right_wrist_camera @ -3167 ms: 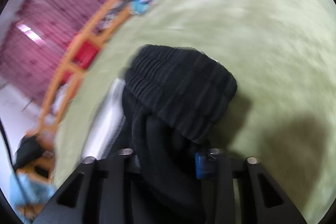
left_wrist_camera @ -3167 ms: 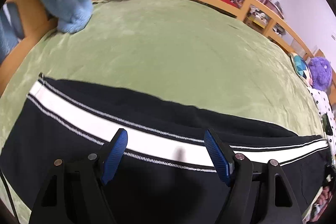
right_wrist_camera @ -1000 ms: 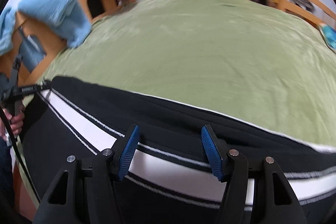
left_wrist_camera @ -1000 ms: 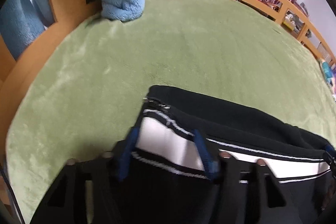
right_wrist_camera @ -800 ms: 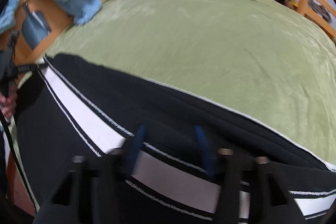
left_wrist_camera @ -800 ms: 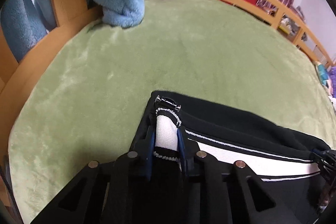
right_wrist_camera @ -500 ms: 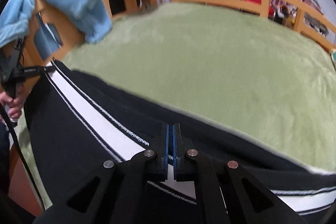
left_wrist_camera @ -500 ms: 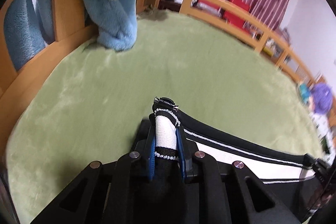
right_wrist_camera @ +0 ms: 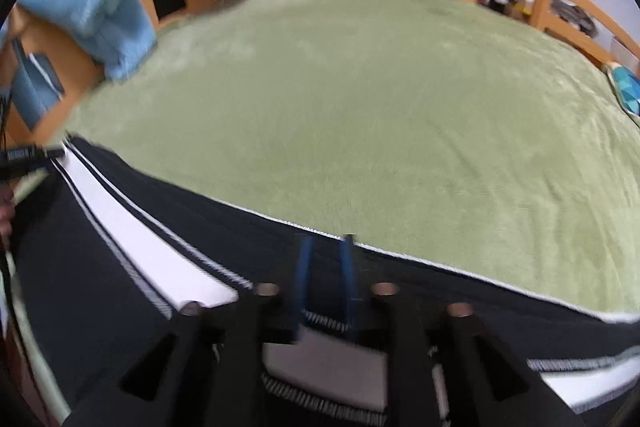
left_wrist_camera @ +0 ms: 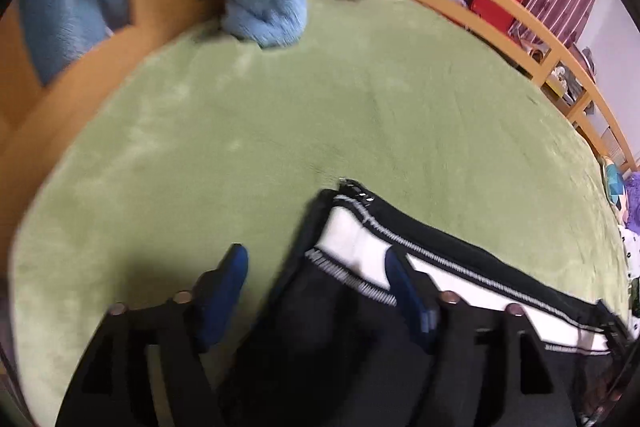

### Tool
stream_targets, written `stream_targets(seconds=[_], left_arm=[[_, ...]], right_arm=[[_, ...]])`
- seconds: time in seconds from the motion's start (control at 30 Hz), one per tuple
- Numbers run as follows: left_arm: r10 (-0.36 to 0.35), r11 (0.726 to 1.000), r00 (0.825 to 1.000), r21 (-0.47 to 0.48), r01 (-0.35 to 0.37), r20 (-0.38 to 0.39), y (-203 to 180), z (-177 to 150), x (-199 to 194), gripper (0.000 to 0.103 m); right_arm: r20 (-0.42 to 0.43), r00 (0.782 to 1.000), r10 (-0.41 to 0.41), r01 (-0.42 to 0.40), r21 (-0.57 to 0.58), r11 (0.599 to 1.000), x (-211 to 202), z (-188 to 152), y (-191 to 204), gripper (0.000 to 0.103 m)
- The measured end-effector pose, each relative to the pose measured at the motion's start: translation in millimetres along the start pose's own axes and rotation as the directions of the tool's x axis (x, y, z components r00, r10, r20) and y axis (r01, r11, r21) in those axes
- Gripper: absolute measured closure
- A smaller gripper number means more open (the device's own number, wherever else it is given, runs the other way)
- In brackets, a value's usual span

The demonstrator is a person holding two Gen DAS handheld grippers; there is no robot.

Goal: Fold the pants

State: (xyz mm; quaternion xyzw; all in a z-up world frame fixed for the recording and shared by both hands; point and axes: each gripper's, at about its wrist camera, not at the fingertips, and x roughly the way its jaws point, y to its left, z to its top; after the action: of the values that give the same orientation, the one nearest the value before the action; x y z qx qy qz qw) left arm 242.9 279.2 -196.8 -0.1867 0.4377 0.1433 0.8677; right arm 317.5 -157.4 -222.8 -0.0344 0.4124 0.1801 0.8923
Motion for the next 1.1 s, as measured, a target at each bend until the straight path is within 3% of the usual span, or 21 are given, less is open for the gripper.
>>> stream_targets(seconds=[0.03,0.2,0.4,0.5,0.77,0.83,0.87,0.9,0.97,1.1], left_arm=[[-0.001,1.0,1.0,0.002,0.001,0.016,5,-6,-11,0.031],[-0.05,0.998,0.999,-0.041,0.05,-0.012,36,-41,-40,0.031],[-0.19,0.973,0.981,-0.138,0.184,-0.034,56,-100,-57,0.031],[-0.194,0.97,0.979,-0.161,0.183,-0.055,57,-119,-44,0.031],[-0.207,0.948,0.977,-0.237,0.211,0.044,55,-101,-4,0.032],[-0.202,0.939,0.977,-0.27,0.212,0.063,55,-89,2,0.049],[-0.198,0.936,0.979,-0.286,0.205,0.056,57,-85,4,0.074],[-0.264,0.915,0.963,-0.304,0.267,0.051,61,-80,4,0.085],[-0.321,0.883,0.942,-0.33,0.335,0.097,69,-77,-12,0.087],[-0.303,0.908,0.938,-0.249,0.338,0.17,69,-80,-54,0.087]], right_arm=[[0.024,1.0,-0.007,0.006,0.008,1.0,-9,-1,1,0.053],[0.091,0.995,-0.043,0.035,0.083,0.996,-63,-26,-6,0.052],[0.081,0.994,-0.067,0.052,0.177,0.983,-100,-64,-16,0.052],[0.051,0.996,-0.071,0.059,0.208,0.976,-110,-84,-17,0.052],[-0.043,0.997,-0.072,0.081,0.308,0.948,-133,-133,-32,0.052],[-0.051,0.995,-0.084,0.096,0.331,0.939,-137,-141,-35,0.052],[-0.053,0.994,-0.093,0.106,0.342,0.934,-138,-144,-37,0.052],[-0.057,0.993,-0.101,0.114,0.353,0.928,-139,-146,-38,0.052],[-0.068,0.993,-0.101,0.119,0.381,0.917,-140,-149,-41,0.056],[-0.063,0.99,-0.126,0.14,0.355,0.924,-149,-150,-40,0.061]])
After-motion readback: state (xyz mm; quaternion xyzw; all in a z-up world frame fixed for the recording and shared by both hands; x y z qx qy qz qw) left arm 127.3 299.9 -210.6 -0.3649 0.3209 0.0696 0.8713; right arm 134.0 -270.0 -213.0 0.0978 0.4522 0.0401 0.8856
